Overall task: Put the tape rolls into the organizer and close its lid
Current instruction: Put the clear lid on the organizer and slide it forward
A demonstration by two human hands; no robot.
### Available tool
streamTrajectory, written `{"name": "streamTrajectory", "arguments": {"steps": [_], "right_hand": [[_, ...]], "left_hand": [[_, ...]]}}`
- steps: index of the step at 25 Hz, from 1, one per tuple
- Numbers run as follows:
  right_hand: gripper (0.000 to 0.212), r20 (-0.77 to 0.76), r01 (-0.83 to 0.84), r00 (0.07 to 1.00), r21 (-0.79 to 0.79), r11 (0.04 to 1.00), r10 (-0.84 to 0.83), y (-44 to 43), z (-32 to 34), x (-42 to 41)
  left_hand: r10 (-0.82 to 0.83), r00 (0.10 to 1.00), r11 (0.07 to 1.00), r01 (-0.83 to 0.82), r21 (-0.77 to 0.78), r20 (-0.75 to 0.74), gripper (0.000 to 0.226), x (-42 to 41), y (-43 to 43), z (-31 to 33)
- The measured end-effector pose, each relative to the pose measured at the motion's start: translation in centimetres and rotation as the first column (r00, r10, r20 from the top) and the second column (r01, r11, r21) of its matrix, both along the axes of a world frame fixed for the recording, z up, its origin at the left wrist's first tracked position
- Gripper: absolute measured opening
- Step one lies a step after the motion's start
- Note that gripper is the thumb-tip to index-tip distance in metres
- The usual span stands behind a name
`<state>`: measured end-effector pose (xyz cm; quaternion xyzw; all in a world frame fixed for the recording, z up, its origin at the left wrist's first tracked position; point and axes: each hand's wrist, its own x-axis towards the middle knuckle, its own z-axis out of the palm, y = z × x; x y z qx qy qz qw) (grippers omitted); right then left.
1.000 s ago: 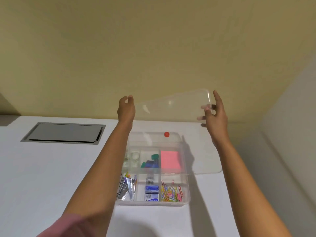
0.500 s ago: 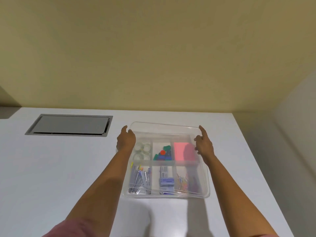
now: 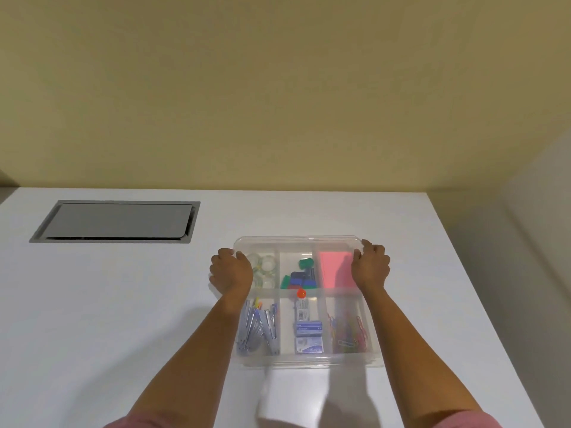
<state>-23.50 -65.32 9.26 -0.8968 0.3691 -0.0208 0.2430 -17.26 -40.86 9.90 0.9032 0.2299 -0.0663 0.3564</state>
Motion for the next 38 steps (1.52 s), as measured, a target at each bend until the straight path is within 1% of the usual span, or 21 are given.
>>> {"name": "streamTrajectory", "arguments": {"steps": [2, 4, 5, 7, 9, 12, 14, 16, 19, 21, 24, 26, 29, 32, 34, 36, 38], "right_hand": [[0.036, 0.001, 0.033, 0.999, 0.014, 0.999, -0.033, -0.3, -0.3, 0.4], [0.034, 0.067, 0.112, 0.990, 0.139, 0.984, -0.122, -0.7, -0.6, 1.0], [0.033, 0.105, 0.150, 0.978, 0.236, 0.960, -0.178, -0.9, -0.7, 1.2], [0.032, 0.152, 0.201, 0.945, 0.431, 0.880, -0.290, -1.2, -0.7, 1.8], [0.031, 0.152, 0.243, 0.909, 0.562, 0.790, -0.388, -1.4, -0.4, 2.5], [0.030, 0.107, 0.299, 0.867, 0.669, 0.680, -0.487, -1.8, -0.4, 3.4], [0.031, 0.053, 0.341, 0.845, 0.714, 0.612, -0.532, -2.0, -0.5, 3.9], [0.030, -0.024, 0.393, 0.831, 0.733, 0.555, -0.556, -2.4, -0.5, 4.2], [0.025, -0.097, 0.412, 0.827, 0.774, 0.480, -0.554, -2.9, -0.4, 4.5], [0.026, -0.105, 0.425, 0.818, 0.773, 0.471, -0.565, -3.1, -0.6, 4.6], [0.025, -0.098, 0.442, 0.810, 0.750, 0.492, -0.579, -3.1, -0.9, 4.6], [0.023, -0.098, 0.445, 0.812, 0.741, 0.502, -0.575, -3.0, -0.9, 4.7], [0.025, -0.101, 0.463, 0.809, 0.716, 0.522, -0.579, -3.0, -1.0, 4.8], [0.026, -0.096, 0.470, 0.804, 0.707, 0.528, -0.587, -2.8, -1.0, 4.9], [0.027, -0.094, 0.472, 0.802, 0.704, 0.531, -0.589, -2.7, -0.7, 4.9], [0.033, -0.092, 0.468, 0.815, 0.688, 0.555, -0.573, -2.7, -0.3, 4.9], [0.035, -0.079, 0.455, 0.829, 0.672, 0.585, -0.553, -2.7, -0.3, 4.8]], "left_hand": [[0.011, 1.000, 0.999, -0.010, -0.036, 0.015, 0.031, 0.2, -0.1, -0.3], [0.027, 0.999, 0.997, -0.025, -0.070, 0.032, 0.031, 0.7, -0.2, -0.5], [0.038, 0.999, 0.996, -0.035, -0.083, 0.036, 0.031, 0.9, -0.2, -0.6], [0.053, 0.998, 0.994, -0.048, -0.099, 0.042, 0.031, 1.4, -0.3, -0.7], [0.057, 0.997, 0.992, -0.052, -0.111, 0.042, 0.032, 1.9, -0.3, -0.9], [0.053, 0.998, 0.991, -0.048, -0.127, 0.038, 0.033, 2.4, -0.2, -1.3], [0.063, 0.998, 0.988, -0.058, -0.143, 0.025, 0.033, 2.8, -0.1, -1.5], [0.082, 0.997, 0.983, -0.079, -0.165, 0.009, 0.034, 3.2, 0.0, -1.7], [0.115, 0.993, 0.970, -0.118, -0.214, -0.027, 0.038, 3.6, -0.1, -2.1], [0.129, 0.989, 0.959, -0.142, -0.246, -0.069, 0.042, 3.9, 0.0, -2.2], [0.129, 0.979, 0.942, -0.170, -0.289, -0.156, 0.041, 4.5, 0.2, -2.1], [0.156, 0.966, 0.921, -0.219, -0.322, -0.208, 0.039, 5.1, 0.4, -2.2], [0.200, 0.946, 0.886, -0.286, -0.364, -0.256, 0.044, 5.4, 0.6, -2.2], [0.228, 0.933, 0.873, -0.323, -0.365, -0.279, 0.046, 5.4, 0.4, -1.8], [0.218, 0.936, 0.885, -0.310, -0.348, -0.277, 0.047, 5.6, 0.3, -1.6], [0.191, 0.940, 0.904, -0.281, -0.323, -0.285, 0.044, 5.7, 0.2, -1.7], [0.187, 0.935, 0.898, -0.286, -0.334, -0.300, 0.042, 5.9, 0.4, -1.9]]}}
